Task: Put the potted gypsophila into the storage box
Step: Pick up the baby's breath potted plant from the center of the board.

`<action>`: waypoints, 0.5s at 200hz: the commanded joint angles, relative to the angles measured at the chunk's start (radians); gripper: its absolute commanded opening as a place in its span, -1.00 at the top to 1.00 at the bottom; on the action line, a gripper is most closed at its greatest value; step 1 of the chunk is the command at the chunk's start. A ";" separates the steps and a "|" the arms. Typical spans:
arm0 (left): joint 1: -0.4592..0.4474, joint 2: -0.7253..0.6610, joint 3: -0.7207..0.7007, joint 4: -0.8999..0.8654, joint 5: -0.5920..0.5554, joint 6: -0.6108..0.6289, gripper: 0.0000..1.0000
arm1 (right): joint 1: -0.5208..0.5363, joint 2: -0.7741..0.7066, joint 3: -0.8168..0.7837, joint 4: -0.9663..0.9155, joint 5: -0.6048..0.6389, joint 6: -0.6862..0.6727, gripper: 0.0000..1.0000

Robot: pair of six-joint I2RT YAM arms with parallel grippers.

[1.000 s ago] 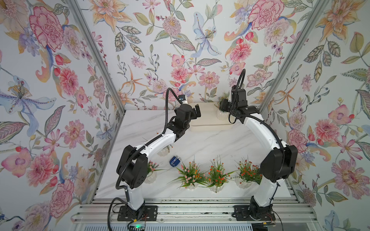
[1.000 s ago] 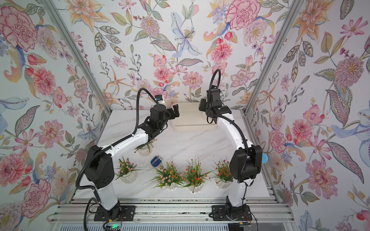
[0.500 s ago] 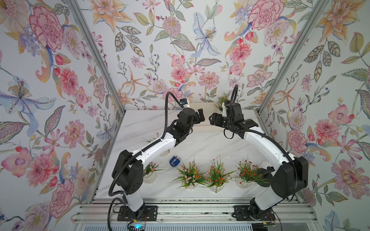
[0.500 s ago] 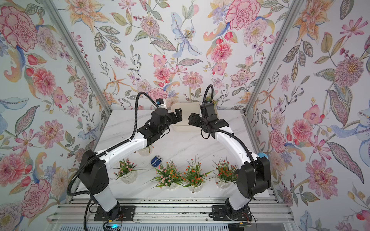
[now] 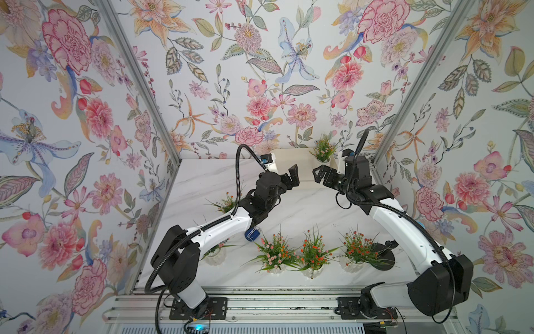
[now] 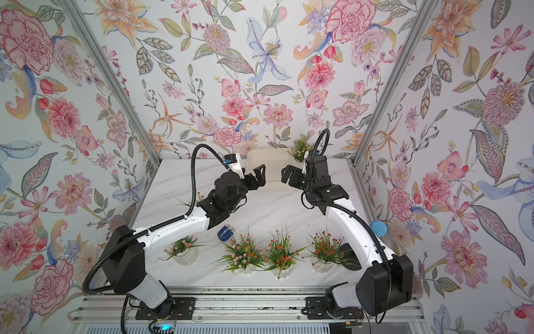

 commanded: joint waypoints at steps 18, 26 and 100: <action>0.112 -0.105 0.021 -0.186 -0.080 0.008 -0.99 | 0.046 0.130 0.087 -0.083 0.032 0.044 -1.00; 0.162 -0.132 0.001 -0.217 -0.055 -0.040 -0.99 | 0.075 0.175 0.134 -0.133 0.070 0.025 -1.00; 0.502 -0.386 -0.144 -0.524 -0.018 0.131 -0.99 | 0.265 0.467 0.328 -0.205 0.053 0.080 -1.00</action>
